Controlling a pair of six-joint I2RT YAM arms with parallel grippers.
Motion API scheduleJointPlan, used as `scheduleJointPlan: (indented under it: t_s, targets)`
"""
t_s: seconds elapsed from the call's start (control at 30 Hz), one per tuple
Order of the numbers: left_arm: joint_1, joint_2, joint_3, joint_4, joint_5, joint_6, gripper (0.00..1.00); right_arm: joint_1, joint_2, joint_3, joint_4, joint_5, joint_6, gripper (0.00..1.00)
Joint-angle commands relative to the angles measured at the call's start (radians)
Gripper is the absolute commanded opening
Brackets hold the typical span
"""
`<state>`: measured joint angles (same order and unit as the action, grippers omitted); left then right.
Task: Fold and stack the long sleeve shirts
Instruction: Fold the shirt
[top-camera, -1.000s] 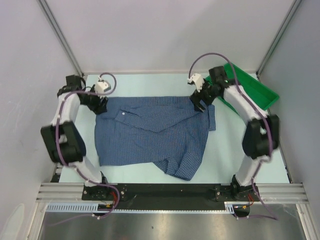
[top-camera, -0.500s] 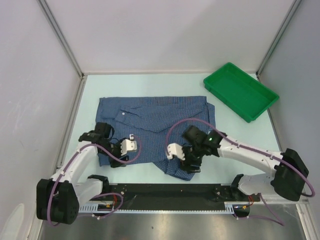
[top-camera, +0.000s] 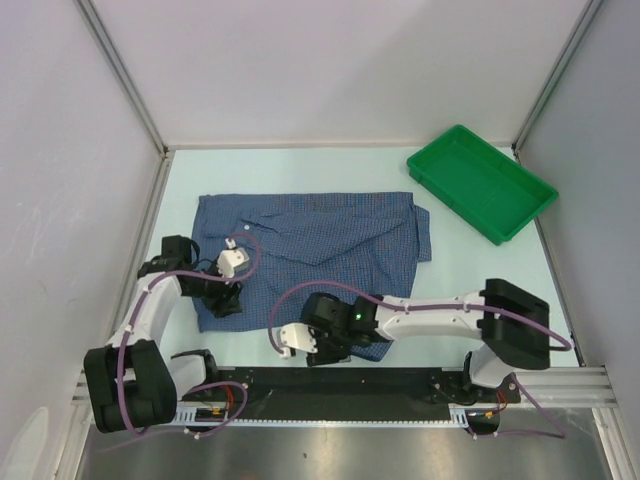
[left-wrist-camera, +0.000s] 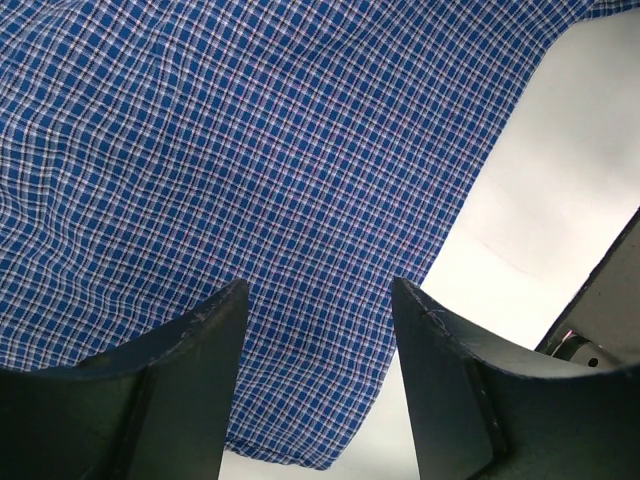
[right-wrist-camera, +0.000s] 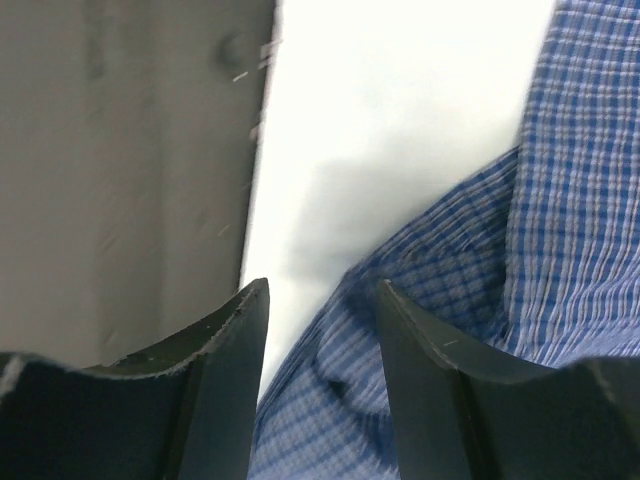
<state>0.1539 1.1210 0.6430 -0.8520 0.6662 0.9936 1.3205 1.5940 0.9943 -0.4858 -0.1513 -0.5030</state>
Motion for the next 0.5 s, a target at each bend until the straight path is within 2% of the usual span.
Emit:
scheduleJointPlan:
  t_s: [0.0, 0.07, 0.17, 0.2, 0.27, 0.3, 0.33, 0.47]
  targets:
    - [0.009, -0.018, 0.030, -0.008, 0.007, -0.012, 0.65, 0.003, 0.102, 0.050, 0.084, 0.113, 0.055, 0.51]
    - [0.010, -0.012, 0.030, -0.053, -0.013, 0.023, 0.65, -0.007, 0.147, 0.053, 0.087, 0.122, 0.061, 0.51]
    - [0.016, -0.023, 0.011, -0.127, -0.063, 0.181, 0.66, -0.035, 0.175, 0.047, 0.090, 0.125, 0.080, 0.47]
    - [0.016, -0.030, -0.018, -0.131, -0.091, 0.207, 0.66, -0.046, 0.190, 0.046, 0.092, 0.113, 0.092, 0.37]
    - [0.018, -0.050, -0.045, -0.125, -0.175, 0.288, 0.67, -0.066, 0.195, 0.043, 0.087, 0.099, 0.101, 0.26]
    - [0.018, -0.055, -0.069, -0.125, -0.200, 0.316, 0.67, -0.069, 0.196, 0.044, 0.085, 0.090, 0.104, 0.07]
    - [0.018, -0.059, -0.078, -0.124, -0.241, 0.344, 0.68, -0.076, 0.190, 0.047, 0.078, 0.085, 0.103, 0.00]
    - [0.016, -0.043, -0.098, -0.104, -0.307, 0.427, 0.69, -0.092, 0.109, 0.063, 0.043, 0.046, 0.067, 0.00]
